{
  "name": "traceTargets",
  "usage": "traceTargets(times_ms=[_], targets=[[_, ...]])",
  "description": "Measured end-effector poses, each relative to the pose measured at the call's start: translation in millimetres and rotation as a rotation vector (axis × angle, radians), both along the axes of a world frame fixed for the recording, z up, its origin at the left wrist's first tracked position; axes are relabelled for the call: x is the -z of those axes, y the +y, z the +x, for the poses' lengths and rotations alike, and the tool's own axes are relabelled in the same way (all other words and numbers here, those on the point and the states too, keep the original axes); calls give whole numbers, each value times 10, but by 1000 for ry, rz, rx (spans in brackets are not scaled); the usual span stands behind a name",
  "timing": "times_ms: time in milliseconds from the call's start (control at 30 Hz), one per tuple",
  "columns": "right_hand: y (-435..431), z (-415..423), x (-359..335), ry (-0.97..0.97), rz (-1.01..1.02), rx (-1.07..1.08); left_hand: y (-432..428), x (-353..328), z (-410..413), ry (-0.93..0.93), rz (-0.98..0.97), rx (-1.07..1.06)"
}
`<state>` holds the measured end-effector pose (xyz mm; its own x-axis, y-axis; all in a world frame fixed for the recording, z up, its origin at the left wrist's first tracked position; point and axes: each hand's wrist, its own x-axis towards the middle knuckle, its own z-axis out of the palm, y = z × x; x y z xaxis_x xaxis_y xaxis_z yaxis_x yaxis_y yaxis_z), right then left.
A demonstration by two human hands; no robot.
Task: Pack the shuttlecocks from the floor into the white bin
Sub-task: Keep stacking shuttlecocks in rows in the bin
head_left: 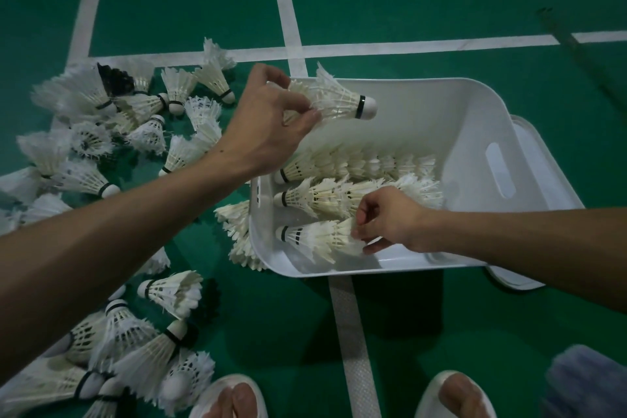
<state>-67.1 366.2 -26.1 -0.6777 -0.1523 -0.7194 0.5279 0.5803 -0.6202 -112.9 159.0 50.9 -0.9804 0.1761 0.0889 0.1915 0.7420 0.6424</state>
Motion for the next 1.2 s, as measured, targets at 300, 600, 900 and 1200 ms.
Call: traceTargets(times_ms=[300,600,900,1200], targets=[[-117,-14,44,-45,-20,40,12,-36,10,-13,-14,7],[106,-127,-263,28,66,-73,50,-38,12,-58,-117,121],[172,-299,-804,834,135,-204,205,-4,63,-181,-254,424],[81,-313,-759,834,210,-460,274,54,72,-160,-248,425]])
